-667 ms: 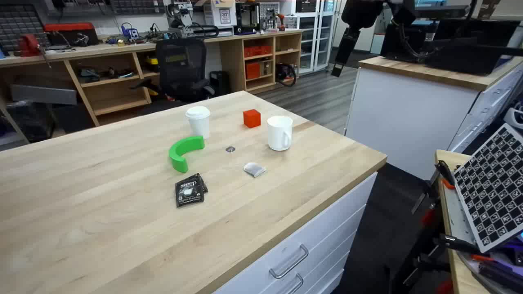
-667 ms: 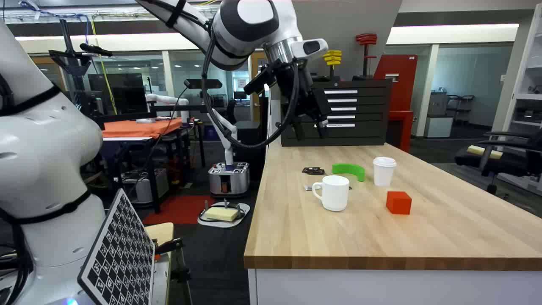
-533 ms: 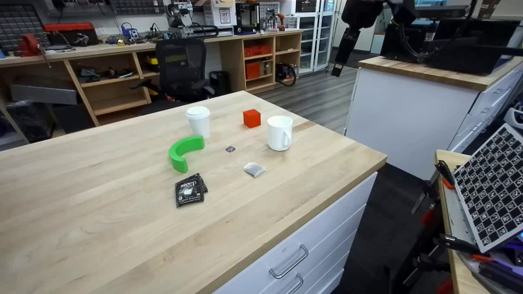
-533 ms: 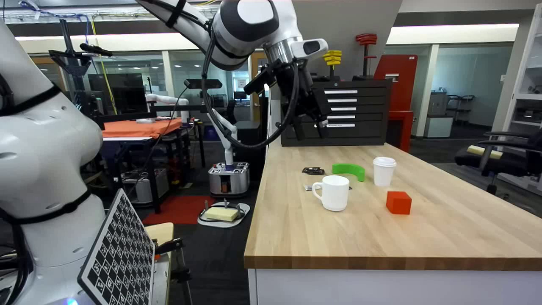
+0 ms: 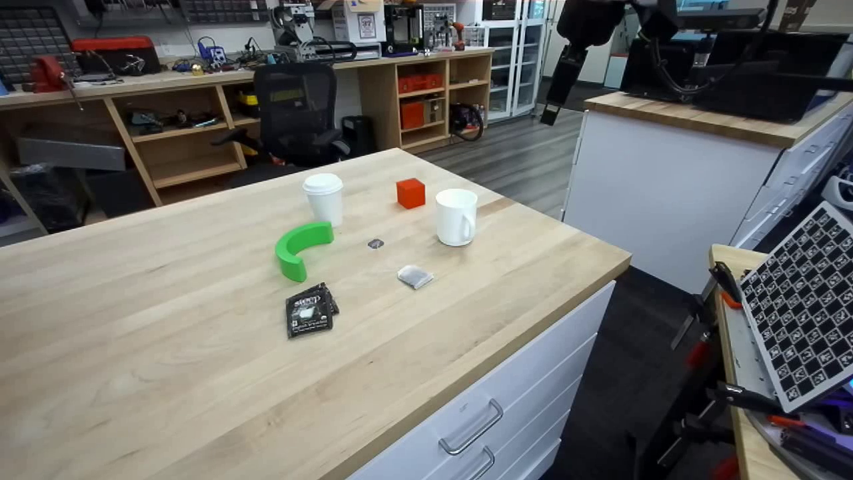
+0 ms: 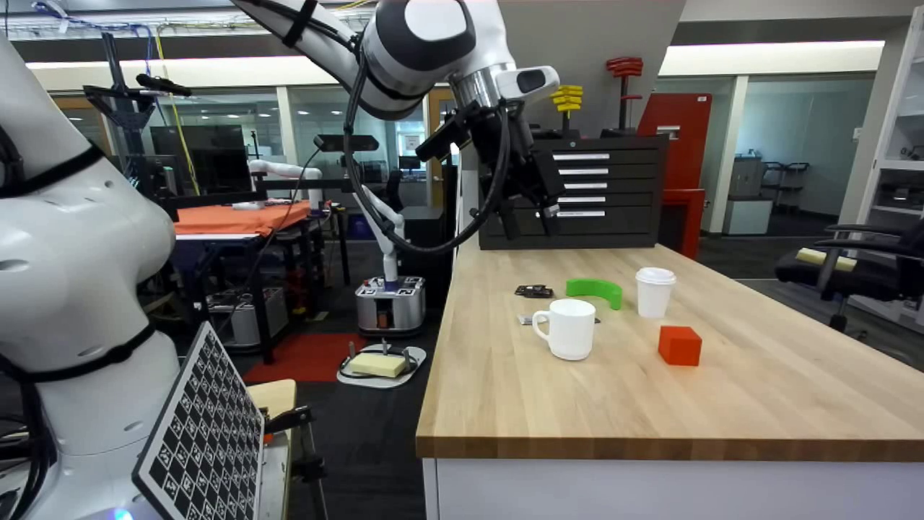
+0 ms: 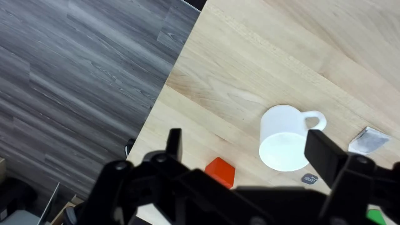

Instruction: Pick the teabag and put it in the cup

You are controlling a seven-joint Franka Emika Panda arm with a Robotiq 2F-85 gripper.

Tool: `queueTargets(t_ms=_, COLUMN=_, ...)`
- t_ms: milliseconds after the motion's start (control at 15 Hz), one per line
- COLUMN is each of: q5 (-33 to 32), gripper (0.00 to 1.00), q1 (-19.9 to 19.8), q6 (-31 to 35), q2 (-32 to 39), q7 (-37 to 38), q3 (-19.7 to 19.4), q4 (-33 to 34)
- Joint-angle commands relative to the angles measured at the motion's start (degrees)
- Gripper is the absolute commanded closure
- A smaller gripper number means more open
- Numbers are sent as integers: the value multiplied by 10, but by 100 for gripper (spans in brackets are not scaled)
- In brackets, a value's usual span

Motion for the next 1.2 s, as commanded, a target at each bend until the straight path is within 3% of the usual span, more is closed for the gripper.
queueTargets(t_ms=0, q5=-1, gripper=0, q1=3, q6=-1, q2=0, q7=1, q3=-3, q4=1)
queueTargets(t_ms=600, q5=-1, gripper=0, q1=3, q6=-1, q2=0, q7=1, q3=-3, q4=1)
queueTargets(t_ms=1133, q5=51, gripper=0, q1=83, q6=43, q2=60, q7=-62, q3=25, q4=-7)
